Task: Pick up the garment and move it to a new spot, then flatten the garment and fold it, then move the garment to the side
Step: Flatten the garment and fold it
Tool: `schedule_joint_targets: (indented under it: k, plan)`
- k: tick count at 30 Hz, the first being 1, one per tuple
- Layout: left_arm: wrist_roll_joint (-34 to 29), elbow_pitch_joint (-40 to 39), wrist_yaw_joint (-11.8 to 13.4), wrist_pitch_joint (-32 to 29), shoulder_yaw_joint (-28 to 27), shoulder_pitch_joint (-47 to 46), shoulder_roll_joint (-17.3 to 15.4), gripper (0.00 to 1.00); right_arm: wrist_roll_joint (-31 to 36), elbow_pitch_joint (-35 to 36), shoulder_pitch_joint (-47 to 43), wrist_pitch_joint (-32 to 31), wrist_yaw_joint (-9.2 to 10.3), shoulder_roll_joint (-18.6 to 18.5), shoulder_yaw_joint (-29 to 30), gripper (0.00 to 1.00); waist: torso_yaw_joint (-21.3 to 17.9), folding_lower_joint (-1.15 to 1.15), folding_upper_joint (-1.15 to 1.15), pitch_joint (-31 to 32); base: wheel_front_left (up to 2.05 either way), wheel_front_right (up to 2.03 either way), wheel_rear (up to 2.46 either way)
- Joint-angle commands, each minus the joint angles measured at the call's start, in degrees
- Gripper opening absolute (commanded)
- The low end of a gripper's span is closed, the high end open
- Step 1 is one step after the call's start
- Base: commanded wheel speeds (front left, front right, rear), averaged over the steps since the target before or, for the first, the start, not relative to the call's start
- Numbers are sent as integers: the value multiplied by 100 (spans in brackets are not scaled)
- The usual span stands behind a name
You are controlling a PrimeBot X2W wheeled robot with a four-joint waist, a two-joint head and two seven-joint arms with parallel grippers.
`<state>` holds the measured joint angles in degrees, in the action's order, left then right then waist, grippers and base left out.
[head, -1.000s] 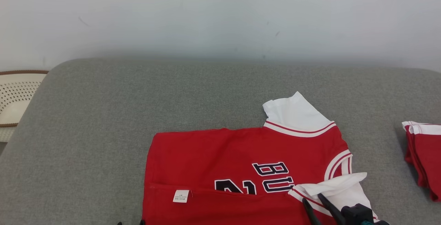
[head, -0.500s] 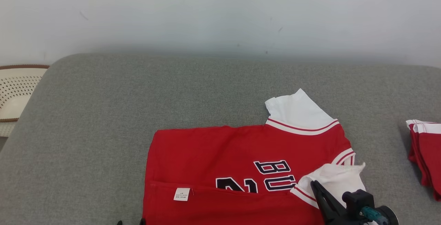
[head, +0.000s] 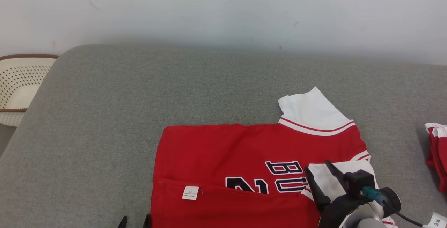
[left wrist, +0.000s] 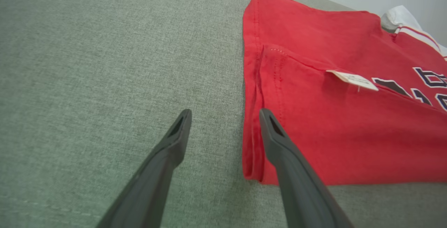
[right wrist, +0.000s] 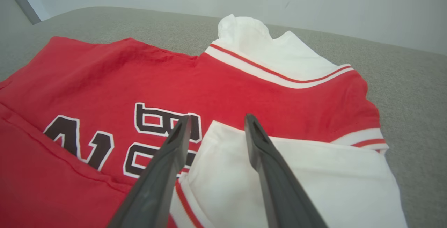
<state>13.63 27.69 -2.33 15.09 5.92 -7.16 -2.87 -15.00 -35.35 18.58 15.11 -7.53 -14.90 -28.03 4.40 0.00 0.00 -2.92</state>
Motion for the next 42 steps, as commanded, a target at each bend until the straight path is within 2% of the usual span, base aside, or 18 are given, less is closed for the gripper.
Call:
schedule_joint_targets:
  k: [1, 10, 18, 23, 29, 33, 42]
  plan:
    - [-73, -18, 35, 5, -15, -13, -9, 100, 52, 24, 54, -1, 10, 27, 41, 100, 15, 0, 0, -14, 0, 0, 0]
    - [-364, -258, 61, 6, -127, -76, -9, 100, 159, 375, -67, -1, 10, 76, 760, 100, -105, 0, 0, 63, 0, 0, 0]
    - [-770, -182, -93, 6, -196, -715, -19, 100, 257, 568, -71, -1, 10, -14, 1136, 100, -261, 0, 0, -129, 0, 0, 0]
    - [-849, 239, -307, 5, -205, -1467, -146, 100, 277, 686, 67, -1, 10, -29, 1155, 100, -379, 0, 0, -386, 0, 0, 0]
    - [-922, 791, -399, 6, -171, -2198, -282, 100, 277, 795, 176, -1, 10, -12, 1092, 100, -548, 0, 0, -647, 0, 0, 0]
    - [-986, 1259, -412, 6, -136, -2646, -373, 100, 231, 820, 247, -1, 10, -18, 1072, 100, -682, 0, 0, -788, 0, 0, 0]
    - [-1030, 2096, -258, 6, -222, -3176, -495, 100, 198, 910, 391, -1, 10, -69, 1063, 100, -930, 0, 0, -1061, 0, 0, 0]
